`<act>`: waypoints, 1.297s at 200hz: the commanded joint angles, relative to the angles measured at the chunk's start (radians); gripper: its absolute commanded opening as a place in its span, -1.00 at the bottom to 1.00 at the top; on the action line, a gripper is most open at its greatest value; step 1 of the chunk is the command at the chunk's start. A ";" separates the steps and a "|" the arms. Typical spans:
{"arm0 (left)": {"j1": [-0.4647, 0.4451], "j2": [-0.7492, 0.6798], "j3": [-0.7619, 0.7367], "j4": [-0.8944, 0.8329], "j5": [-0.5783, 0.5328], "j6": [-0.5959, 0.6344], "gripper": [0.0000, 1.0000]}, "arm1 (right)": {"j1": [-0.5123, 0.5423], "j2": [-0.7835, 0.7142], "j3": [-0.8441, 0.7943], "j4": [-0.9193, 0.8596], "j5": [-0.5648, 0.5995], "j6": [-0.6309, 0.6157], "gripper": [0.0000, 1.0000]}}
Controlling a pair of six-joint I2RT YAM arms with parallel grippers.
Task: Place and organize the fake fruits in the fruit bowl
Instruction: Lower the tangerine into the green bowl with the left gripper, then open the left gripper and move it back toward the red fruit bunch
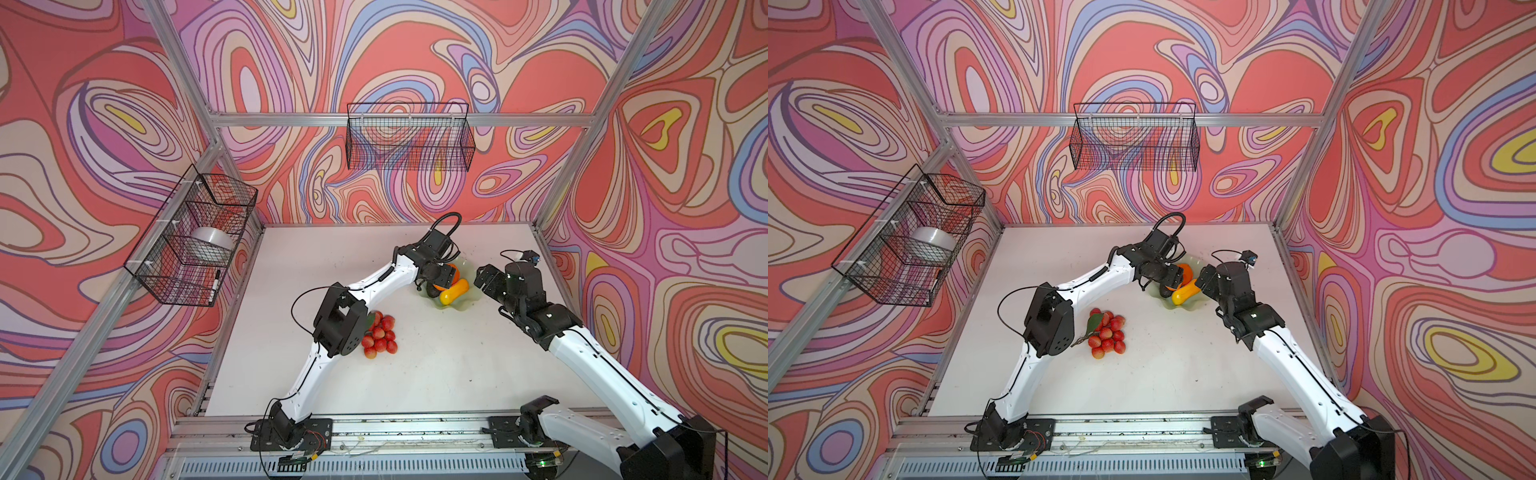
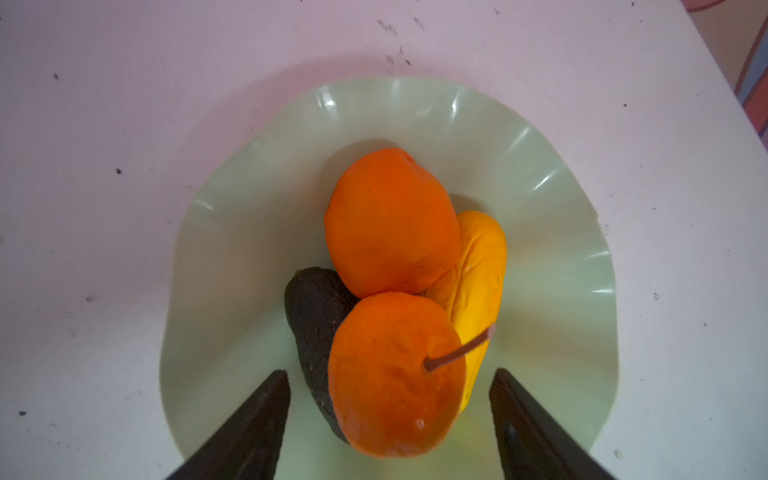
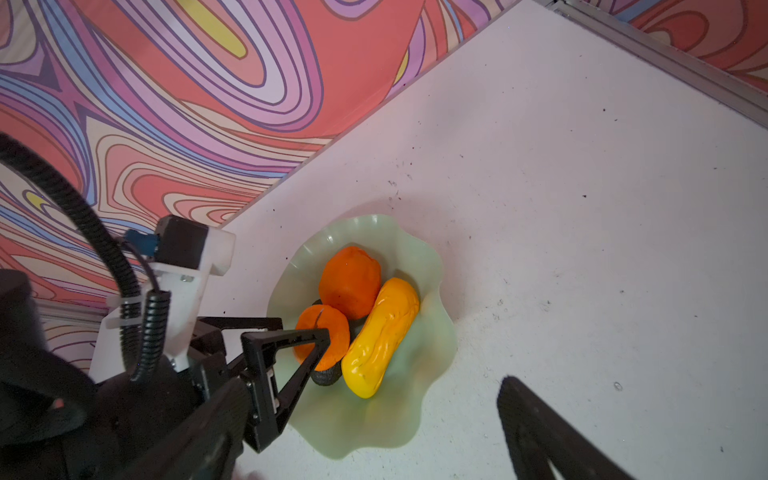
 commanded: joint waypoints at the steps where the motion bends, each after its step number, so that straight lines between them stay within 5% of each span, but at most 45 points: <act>1: -0.003 -0.168 -0.042 0.074 -0.055 -0.004 0.61 | -0.005 -0.009 0.023 -0.008 0.018 -0.031 0.96; 39: 0.004 -0.402 -0.159 0.134 -0.138 0.010 0.66 | -0.005 0.013 0.037 0.014 0.012 -0.049 0.97; 90: 0.030 -0.908 -0.634 0.062 -0.290 0.002 0.64 | -0.005 0.099 0.055 0.068 -0.044 -0.086 0.96; 147: 0.044 -1.322 -1.095 -0.277 -0.344 -0.271 0.54 | -0.005 0.208 0.121 0.126 -0.127 -0.092 0.96; 202: 0.044 -1.479 -1.369 -0.288 -0.163 -0.492 0.52 | -0.006 0.282 0.152 0.161 -0.200 -0.063 0.95; 259: 0.044 -1.254 -1.399 -0.196 -0.143 -0.402 0.51 | -0.005 0.280 0.144 0.163 -0.202 -0.058 0.95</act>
